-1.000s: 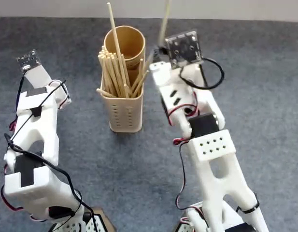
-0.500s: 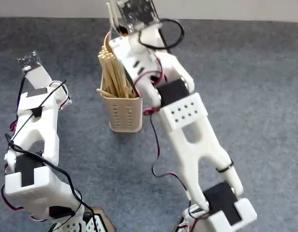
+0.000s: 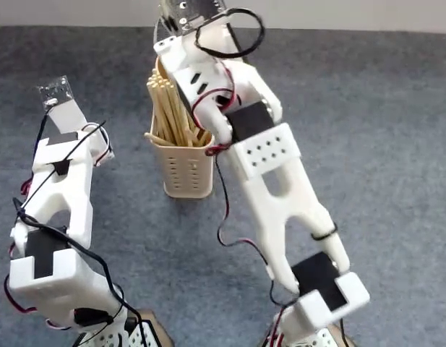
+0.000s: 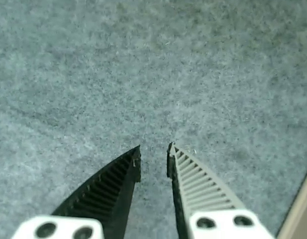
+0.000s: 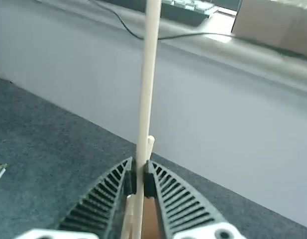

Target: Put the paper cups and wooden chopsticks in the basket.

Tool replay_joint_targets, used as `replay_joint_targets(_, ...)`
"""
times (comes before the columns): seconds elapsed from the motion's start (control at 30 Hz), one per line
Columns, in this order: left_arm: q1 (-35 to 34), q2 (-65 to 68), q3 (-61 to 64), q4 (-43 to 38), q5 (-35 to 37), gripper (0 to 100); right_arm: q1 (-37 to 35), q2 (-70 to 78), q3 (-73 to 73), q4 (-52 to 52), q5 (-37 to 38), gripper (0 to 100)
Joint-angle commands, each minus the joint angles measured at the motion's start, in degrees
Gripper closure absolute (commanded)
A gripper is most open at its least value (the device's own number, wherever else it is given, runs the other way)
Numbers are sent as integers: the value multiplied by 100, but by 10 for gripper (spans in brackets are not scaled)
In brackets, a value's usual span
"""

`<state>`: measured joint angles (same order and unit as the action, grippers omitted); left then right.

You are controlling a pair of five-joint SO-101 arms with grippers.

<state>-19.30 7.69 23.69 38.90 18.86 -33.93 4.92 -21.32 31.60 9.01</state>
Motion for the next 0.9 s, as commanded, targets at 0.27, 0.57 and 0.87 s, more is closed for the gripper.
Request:
replay_joint_targets(0.27,189,-22,-4,-264,-53,874,-57,-145,-629,813,-501,995)
replay_joint_targets(0.57,259,-22,48,-290,-62,874,-57,-1165,-857,1815,-932,995)
replay_joint_targets(0.87,233,330,-13,-281,-62,874,84,-778,-356,1305,-1020,995)
